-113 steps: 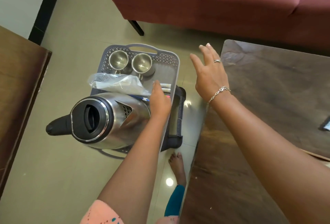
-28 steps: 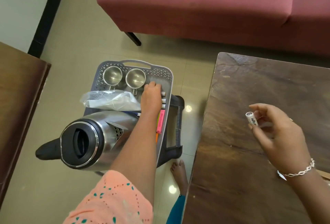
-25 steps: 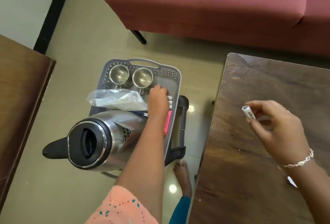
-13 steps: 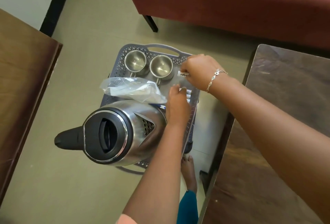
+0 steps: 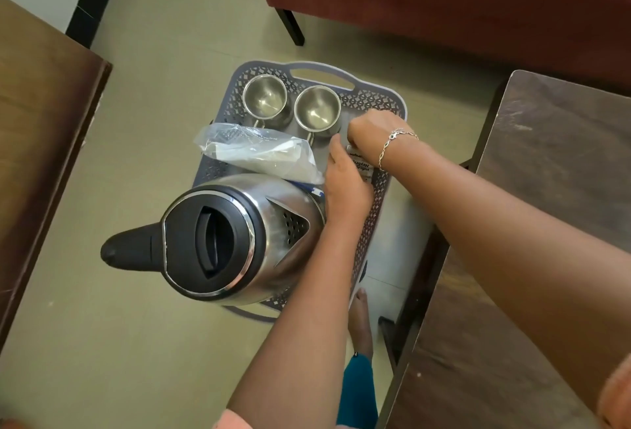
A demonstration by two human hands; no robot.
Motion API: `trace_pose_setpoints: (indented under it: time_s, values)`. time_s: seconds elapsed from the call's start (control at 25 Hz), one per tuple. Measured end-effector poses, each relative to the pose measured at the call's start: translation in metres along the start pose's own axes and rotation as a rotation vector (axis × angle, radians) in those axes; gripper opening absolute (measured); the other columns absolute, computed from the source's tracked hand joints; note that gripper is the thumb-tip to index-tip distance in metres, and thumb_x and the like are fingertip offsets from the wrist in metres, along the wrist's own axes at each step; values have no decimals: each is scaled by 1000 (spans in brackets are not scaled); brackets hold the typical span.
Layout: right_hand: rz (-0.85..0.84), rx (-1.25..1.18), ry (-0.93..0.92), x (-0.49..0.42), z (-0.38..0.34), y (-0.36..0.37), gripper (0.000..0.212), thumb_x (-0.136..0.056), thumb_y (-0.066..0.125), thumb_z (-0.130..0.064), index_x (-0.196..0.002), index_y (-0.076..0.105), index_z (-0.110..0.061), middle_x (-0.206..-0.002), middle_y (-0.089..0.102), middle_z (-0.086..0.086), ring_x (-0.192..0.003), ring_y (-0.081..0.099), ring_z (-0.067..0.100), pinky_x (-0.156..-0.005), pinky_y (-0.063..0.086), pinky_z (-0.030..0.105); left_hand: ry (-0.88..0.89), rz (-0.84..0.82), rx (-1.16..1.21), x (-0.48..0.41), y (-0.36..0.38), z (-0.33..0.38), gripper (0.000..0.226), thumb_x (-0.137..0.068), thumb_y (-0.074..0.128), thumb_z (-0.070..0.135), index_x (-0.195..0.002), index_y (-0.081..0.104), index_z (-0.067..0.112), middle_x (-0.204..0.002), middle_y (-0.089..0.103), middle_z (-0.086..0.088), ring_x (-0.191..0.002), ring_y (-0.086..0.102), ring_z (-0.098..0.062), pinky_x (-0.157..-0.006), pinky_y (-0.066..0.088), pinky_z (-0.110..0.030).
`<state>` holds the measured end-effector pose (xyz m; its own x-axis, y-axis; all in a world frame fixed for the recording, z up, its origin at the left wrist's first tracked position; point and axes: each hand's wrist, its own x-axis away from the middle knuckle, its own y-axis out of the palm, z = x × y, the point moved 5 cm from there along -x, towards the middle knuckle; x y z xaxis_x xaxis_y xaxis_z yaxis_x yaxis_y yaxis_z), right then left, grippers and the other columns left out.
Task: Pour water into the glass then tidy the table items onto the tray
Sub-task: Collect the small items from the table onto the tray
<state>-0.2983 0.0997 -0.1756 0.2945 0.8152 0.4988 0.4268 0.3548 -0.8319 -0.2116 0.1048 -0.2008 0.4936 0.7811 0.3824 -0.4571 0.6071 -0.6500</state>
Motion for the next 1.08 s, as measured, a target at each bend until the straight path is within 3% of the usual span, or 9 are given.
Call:
trace_pose_setpoints:
  time_s: [0.08, 0.2, 0.32, 0.44, 0.52, 0.72, 0.88, 1.08]
  values:
    - [34, -32, -32, 5, 2, 0, 15, -89, 48, -6, -80, 58, 2, -75, 52, 15, -86, 56, 34, -67, 38, 31, 1, -24, 1, 0, -1, 0, 74, -78, 50, -7, -144, 19, 8, -132, 48, -20, -117, 49, -35, -96, 42, -46]
    - [141, 27, -75, 17, 4, 1, 23, -90, 45, -5, -105, 59, 6, -107, 55, 20, -103, 52, 36, -80, 43, 38, 41, -18, -11, -4, 5, -3, 54, -80, 53, 3, -132, 40, 8, -120, 57, -16, -108, 55, -33, -90, 45, -46]
    - [398, 53, -184, 40, 8, -1, 38, -74, 53, 9, -112, 56, 7, -114, 54, 30, -111, 49, 45, -91, 43, 47, 43, -16, -18, -4, 5, 1, 43, -87, 51, 13, -129, 44, 10, -122, 58, -14, -112, 55, -29, -95, 45, -43]
    - [646, 11, -98, 73, 34, 1, 60, -61, 58, 17, -121, 52, 8, -122, 52, 36, -115, 48, 51, -97, 40, 54, 155, 58, -25, 21, -1, 26, 47, -94, 39, 4, -140, 32, 1, -148, 34, -18, -139, 29, -28, -113, 23, -32]
    - [712, 3, -4, 101, 52, 7, 66, -64, 62, 15, -127, 47, 5, -130, 46, 35, -122, 43, 50, -102, 33, 53, 311, 166, -72, 49, 0, 49, 46, -96, 34, 7, -141, 29, -1, -152, 23, -19, -143, 15, -30, -115, 15, -33]
    - [715, -7, 208, 189, 109, 30, 73, -70, 67, 4, -136, 36, 0, -141, 35, 32, -131, 32, 46, -108, 18, 48, 582, 123, -241, 126, 60, 89, 54, -92, 34, 25, -139, 33, -2, -149, 25, -27, -140, 17, -39, -113, 17, -49]
    - [723, -22, 365, 271, 163, 42, 74, -68, 70, 2, -134, 37, -1, -139, 38, 31, -129, 37, 46, -105, 20, 50, 694, 6, -350, 186, 119, 112, 60, -92, 34, 34, -142, 29, 1, -151, 21, -23, -141, 13, -34, -114, 16, -49]
    - [725, -117, 602, 363, 230, 60, 64, -78, 63, -5, -136, 36, -1, -142, 34, 30, -131, 33, 46, -108, 17, 49, 763, -115, -415, 244, 175, 149, 64, -91, 31, 42, -143, 26, 5, -153, 15, -21, -142, 8, -32, -113, 13, -47]
